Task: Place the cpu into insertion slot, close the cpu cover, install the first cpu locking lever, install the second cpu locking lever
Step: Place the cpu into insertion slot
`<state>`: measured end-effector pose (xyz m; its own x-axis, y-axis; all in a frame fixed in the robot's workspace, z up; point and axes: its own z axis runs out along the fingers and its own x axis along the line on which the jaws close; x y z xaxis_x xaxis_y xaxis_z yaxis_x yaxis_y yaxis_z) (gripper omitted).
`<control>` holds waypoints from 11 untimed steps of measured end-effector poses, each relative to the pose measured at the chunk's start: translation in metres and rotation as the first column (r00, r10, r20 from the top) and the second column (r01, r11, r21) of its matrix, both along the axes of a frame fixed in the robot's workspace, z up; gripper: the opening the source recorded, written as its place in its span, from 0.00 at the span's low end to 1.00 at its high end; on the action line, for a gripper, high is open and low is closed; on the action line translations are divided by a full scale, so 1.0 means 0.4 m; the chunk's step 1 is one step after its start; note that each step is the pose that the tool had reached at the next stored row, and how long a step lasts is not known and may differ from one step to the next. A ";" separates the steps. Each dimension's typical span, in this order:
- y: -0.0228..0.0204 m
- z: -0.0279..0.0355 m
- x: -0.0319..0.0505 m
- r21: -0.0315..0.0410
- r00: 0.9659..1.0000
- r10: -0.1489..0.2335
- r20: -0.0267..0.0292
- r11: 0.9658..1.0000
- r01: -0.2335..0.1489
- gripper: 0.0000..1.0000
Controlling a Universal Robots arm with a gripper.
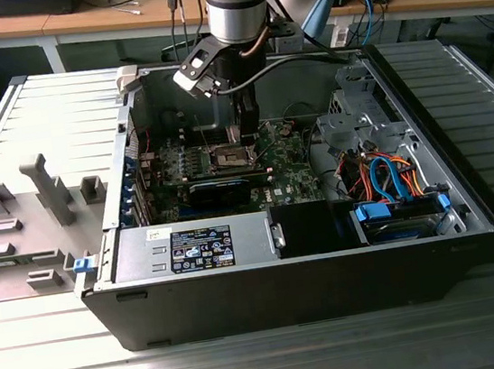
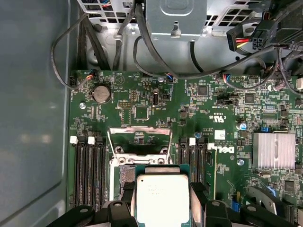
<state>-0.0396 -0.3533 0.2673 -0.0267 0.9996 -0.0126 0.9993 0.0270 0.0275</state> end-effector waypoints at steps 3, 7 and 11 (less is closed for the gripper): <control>0.000 -0.001 0.000 0.000 1.000 -0.006 0.000 1.000 0.006 0.54; 0.000 -0.001 0.000 0.000 1.000 -0.013 0.000 1.000 0.013 0.54; 0.000 -0.002 0.000 0.000 1.000 -0.021 0.000 1.000 0.021 0.54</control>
<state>-0.0396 -0.3533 0.2666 -0.0061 0.9999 -0.0129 0.9996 0.0064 0.0275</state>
